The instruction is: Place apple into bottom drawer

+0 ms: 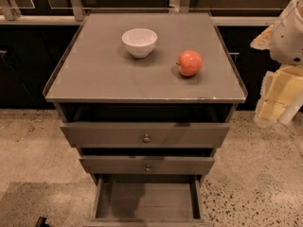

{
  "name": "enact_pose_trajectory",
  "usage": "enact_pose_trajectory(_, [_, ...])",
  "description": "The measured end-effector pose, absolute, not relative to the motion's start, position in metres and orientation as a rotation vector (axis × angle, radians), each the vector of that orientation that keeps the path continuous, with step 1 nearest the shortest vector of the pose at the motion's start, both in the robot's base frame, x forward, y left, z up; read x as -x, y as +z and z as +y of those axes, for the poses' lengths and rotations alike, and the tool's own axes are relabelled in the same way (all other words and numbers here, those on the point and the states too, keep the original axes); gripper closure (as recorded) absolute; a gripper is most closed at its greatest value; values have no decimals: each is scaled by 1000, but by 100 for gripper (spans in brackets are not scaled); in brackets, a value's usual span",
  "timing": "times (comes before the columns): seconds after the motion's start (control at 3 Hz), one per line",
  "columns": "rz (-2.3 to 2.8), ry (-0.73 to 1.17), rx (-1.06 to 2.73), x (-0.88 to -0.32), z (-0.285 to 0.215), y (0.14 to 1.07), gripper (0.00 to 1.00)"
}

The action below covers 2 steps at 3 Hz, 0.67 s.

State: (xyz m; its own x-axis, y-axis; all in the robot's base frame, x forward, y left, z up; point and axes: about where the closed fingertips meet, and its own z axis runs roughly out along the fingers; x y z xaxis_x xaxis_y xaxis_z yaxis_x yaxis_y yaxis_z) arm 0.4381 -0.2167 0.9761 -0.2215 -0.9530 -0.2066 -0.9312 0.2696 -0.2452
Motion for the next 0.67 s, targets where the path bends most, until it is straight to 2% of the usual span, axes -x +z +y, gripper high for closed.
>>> enact_pose_trajectory(0.67, [2182, -99, 1695, -452, -217, 983, 0])
